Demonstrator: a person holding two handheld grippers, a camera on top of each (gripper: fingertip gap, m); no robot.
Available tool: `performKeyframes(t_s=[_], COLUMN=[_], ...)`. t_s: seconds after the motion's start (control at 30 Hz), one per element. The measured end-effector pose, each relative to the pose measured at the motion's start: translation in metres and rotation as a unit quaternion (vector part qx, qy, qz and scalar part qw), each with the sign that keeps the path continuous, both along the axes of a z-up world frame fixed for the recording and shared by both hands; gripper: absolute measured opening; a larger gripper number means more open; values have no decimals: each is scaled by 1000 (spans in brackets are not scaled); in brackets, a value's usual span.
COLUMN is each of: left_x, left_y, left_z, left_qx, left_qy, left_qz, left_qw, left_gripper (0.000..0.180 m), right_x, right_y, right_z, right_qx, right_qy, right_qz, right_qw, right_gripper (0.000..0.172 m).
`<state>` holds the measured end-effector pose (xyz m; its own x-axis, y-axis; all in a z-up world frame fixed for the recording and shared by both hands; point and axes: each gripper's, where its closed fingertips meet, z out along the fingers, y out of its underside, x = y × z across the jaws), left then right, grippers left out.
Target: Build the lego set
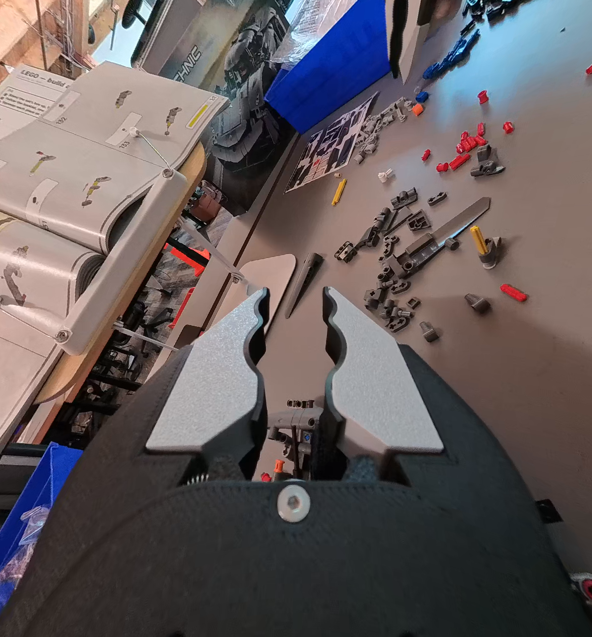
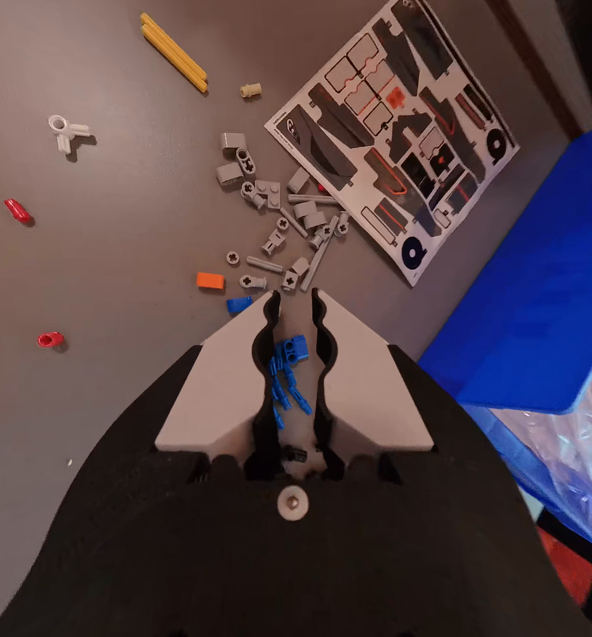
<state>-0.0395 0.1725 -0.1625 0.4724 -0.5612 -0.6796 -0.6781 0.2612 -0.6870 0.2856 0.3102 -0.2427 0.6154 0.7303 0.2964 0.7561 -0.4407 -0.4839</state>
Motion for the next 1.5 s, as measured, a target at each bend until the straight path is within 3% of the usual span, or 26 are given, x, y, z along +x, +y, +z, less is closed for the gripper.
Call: performKeyframes(t_s=[0.3,0.57,0.87,1.23,1.5], left_x=[2,3,3,8,11], left_y=[0,1,1,-4,-8], left_z=[-4,-7,-8,1,-2], left_qx=[-9,-12,-13,9,5], left_qy=[0,3,4,7,13], left_qz=[-4,-5,-5,-4,-12], left_qw=[1000,1000,1000,1000,1000], left_gripper=[28,28,28,29,29], right_x=[-4,-6,-12,-80,-151], right_y=[6,10,-3,-98,-177], right_z=[-14,-20,-1,55,41], right_qx=[-29,-32,-11,32,-3], right_qy=[35,39,59,97,107], right_qz=[-12,-9,6,121,229], right_qw=[999,999,998,987,967], right_gripper=[16,5,5,5,5])
